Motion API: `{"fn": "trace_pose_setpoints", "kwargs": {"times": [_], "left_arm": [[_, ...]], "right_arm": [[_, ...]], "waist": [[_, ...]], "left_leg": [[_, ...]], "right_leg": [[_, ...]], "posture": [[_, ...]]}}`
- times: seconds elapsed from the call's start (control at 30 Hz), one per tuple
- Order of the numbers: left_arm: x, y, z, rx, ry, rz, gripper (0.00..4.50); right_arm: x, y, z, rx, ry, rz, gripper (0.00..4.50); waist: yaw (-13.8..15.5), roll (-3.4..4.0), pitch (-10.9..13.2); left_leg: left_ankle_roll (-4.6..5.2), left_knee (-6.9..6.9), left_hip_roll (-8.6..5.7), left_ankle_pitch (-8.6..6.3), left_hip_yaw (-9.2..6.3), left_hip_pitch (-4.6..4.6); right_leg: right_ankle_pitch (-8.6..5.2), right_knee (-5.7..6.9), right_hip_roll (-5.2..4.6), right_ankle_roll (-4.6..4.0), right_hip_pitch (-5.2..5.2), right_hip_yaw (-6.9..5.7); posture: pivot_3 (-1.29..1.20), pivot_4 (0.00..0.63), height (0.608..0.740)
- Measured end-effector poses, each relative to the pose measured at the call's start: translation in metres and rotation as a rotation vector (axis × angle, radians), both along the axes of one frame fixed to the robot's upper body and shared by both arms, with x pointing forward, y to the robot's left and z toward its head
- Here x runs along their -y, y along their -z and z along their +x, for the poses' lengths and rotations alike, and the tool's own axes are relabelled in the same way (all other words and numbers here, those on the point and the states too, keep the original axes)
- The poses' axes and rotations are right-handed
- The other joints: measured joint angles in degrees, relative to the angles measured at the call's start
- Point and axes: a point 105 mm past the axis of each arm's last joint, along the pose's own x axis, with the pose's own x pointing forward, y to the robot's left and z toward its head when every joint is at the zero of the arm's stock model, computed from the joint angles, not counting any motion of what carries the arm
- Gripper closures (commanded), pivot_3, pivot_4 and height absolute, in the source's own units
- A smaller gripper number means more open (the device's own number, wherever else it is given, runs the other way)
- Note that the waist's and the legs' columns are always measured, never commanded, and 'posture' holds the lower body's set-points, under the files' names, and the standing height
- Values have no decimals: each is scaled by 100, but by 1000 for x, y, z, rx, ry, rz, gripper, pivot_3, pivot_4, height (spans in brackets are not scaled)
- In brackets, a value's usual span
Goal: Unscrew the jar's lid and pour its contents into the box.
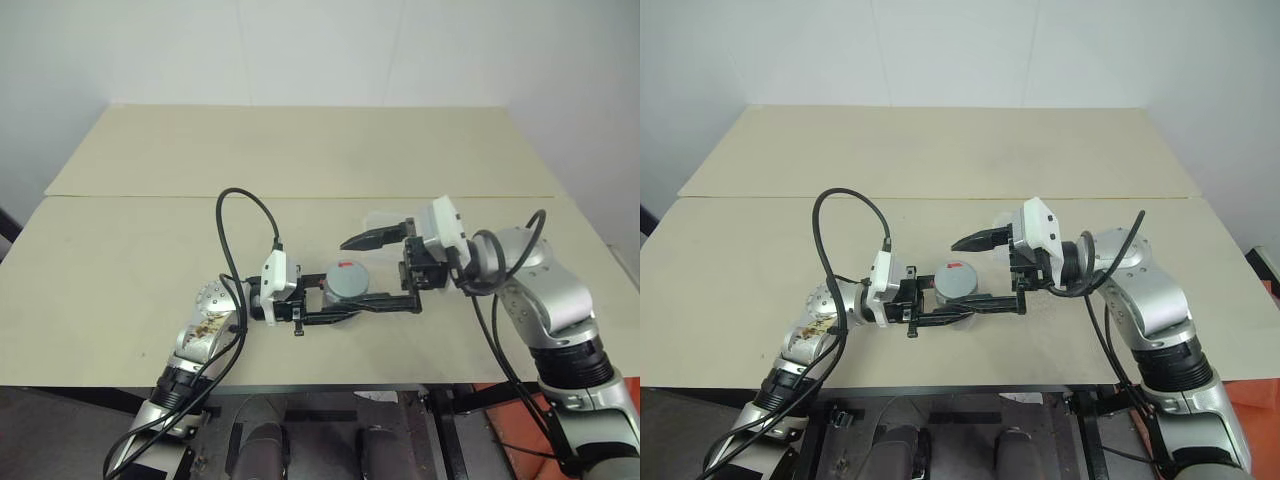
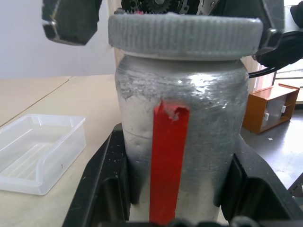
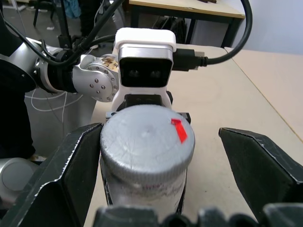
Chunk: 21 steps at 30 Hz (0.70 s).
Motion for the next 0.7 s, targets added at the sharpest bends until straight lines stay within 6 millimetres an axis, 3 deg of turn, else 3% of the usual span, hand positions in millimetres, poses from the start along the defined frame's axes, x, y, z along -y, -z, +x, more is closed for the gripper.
{"fn": "trace_pose_setpoints", "kwargs": {"times": [0.53,0.7], "left_arm": [[-8,2,0,-24,-15,-14,2557],[-8,2,0,-23,-16,-14,2557]], "right_arm": [[28,5,21,11,112,3,47],[36,10,15,-9,86,-37,47]], "waist": [[0,0,0],[8,0,0]], "left_leg": [[0,0,0,0,3,0],[0,0,-1,0,2,0]], "right_leg": [[0,-1,0,0,0,0],[0,-2,-1,0,1,0]], "posture": [[0,150,740],[0,150,740]]}}
